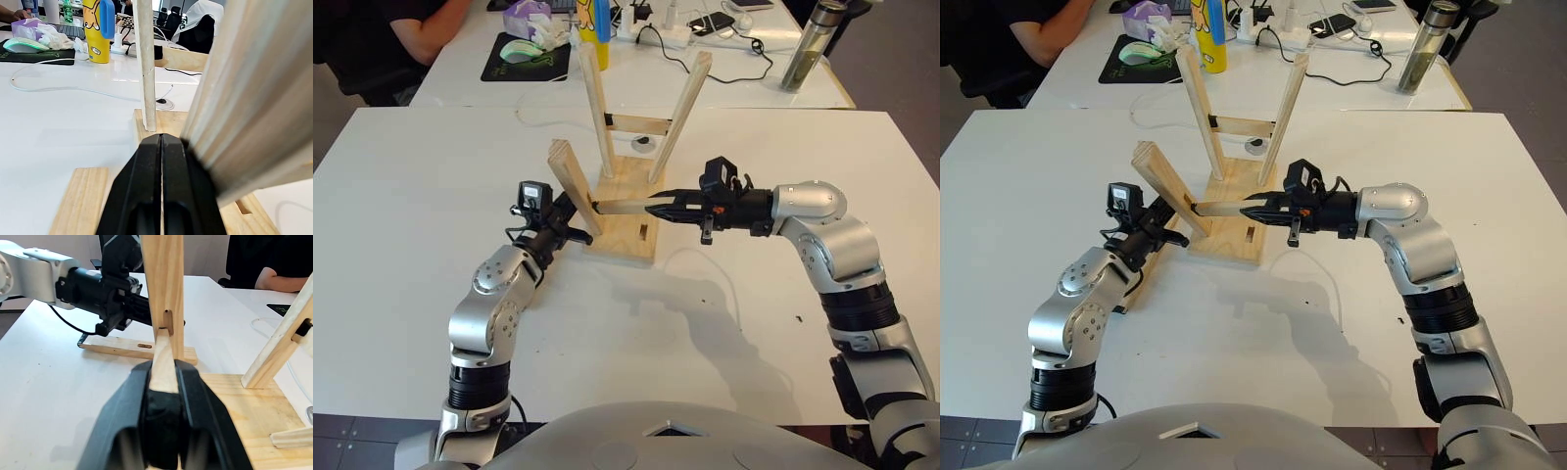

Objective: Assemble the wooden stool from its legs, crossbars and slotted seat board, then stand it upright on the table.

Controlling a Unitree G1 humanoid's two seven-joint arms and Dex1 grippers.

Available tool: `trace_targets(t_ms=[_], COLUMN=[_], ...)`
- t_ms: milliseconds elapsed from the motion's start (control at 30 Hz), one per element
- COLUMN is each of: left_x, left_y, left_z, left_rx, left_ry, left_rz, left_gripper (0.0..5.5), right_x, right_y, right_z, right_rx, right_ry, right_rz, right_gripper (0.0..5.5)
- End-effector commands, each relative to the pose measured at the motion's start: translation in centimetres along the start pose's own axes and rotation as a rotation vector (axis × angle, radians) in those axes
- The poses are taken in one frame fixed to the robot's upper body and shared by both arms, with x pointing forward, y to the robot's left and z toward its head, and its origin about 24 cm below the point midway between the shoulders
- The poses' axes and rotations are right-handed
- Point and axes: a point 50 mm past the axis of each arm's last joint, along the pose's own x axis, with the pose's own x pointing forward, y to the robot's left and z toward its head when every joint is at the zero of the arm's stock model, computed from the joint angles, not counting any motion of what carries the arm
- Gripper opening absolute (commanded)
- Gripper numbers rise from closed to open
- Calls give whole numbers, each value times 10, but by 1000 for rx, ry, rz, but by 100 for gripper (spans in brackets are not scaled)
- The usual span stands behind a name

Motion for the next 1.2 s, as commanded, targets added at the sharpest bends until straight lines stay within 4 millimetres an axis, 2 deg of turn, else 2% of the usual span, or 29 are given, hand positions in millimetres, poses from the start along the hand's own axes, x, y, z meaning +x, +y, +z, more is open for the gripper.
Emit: trace_targets(t_ms=[33,367,833,1200], left_x=[3,4,7,14], left_y=[-5,-1,4,4], left_z=[4,3,1,3], left_rx=[14,9,9,24], left_ry=[-13,-6,18,38], left_rz=[-28,-21,-41,-93], left_gripper=[0,0,0,0], right_x=[3,9,-1,-2], right_y=[-5,-5,-9,-4], right_z=[6,14,17,6], right_rx=[-40,-46,-28,5], right_ry=[-2,-45,-83,-120], right_rz=[5,33,-5,-47], right_gripper=[44,44,44,44])
